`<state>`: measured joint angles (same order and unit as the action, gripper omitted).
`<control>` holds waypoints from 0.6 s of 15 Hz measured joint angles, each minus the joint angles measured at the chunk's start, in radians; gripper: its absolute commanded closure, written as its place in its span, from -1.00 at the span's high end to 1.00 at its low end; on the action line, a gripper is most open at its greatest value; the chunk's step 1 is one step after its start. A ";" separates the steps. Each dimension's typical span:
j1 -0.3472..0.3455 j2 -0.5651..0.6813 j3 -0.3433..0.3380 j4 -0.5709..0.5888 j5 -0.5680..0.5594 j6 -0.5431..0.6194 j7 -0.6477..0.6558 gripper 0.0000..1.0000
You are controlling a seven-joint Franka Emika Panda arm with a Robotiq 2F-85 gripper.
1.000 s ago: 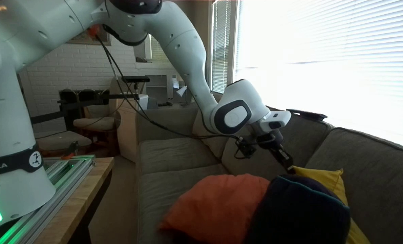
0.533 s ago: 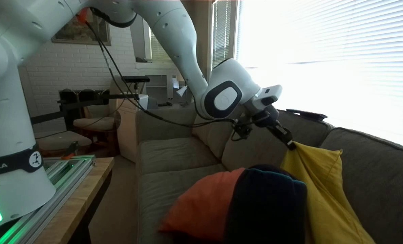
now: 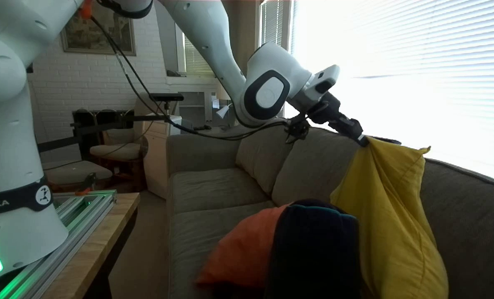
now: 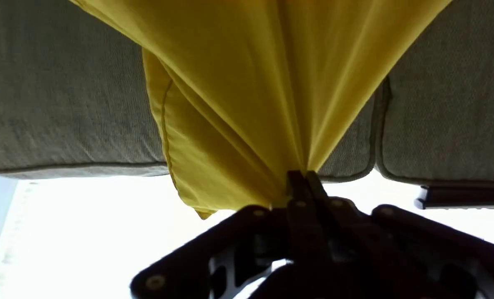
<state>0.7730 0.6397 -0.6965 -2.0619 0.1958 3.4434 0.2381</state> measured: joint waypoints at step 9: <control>0.214 -0.015 -0.235 -0.001 0.001 0.039 0.000 -0.99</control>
<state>0.9868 0.6243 -0.9316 -2.0631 0.1967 3.4822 0.2381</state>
